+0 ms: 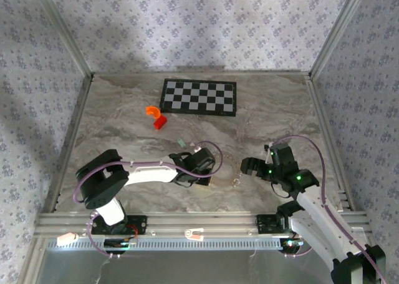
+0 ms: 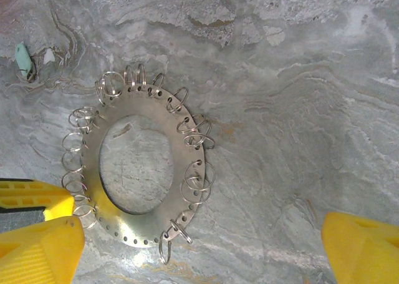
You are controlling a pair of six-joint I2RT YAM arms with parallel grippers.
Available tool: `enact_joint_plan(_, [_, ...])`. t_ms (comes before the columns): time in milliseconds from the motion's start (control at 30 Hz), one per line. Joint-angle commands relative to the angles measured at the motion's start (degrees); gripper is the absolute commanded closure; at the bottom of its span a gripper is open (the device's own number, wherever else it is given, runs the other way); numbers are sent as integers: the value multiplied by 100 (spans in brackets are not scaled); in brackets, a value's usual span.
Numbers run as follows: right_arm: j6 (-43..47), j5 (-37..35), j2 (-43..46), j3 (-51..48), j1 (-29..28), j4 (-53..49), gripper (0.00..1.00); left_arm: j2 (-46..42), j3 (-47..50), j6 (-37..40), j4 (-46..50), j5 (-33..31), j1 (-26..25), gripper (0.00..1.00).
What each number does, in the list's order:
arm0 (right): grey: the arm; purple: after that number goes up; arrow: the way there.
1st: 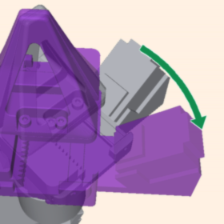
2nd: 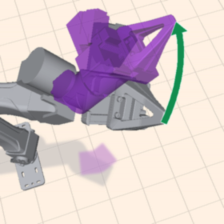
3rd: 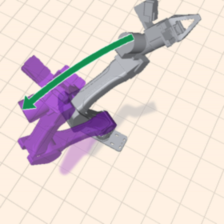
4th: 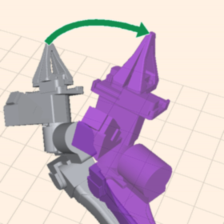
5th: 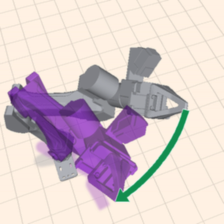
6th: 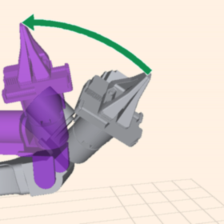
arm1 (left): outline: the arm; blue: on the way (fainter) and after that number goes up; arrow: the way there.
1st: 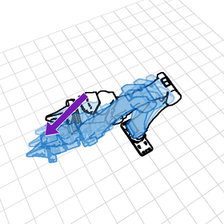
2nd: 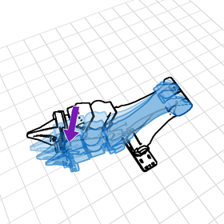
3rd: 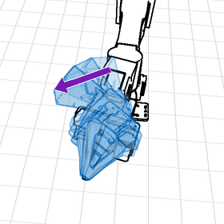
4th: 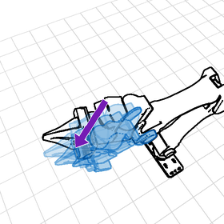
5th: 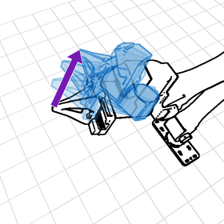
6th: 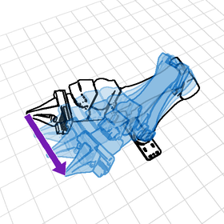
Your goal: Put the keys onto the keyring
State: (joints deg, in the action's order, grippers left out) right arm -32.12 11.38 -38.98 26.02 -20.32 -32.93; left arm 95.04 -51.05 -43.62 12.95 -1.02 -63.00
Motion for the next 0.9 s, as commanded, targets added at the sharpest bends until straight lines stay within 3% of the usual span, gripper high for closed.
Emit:
enact_joint_plan(0, [68, -48, 40, -38, 41, -12, 0, 128, -11, -59, -172, 125, 16, 83])
enact_joint_plan(300, [74, -65, 39, -29, 36, -21, 0, 212, -30, -59, -248, 175, 16, 82])
enact_joint_plan(867, [92, -101, 40, -10, 37, -12, 0, 210, -80, -7, -240, 199, 16, 92])
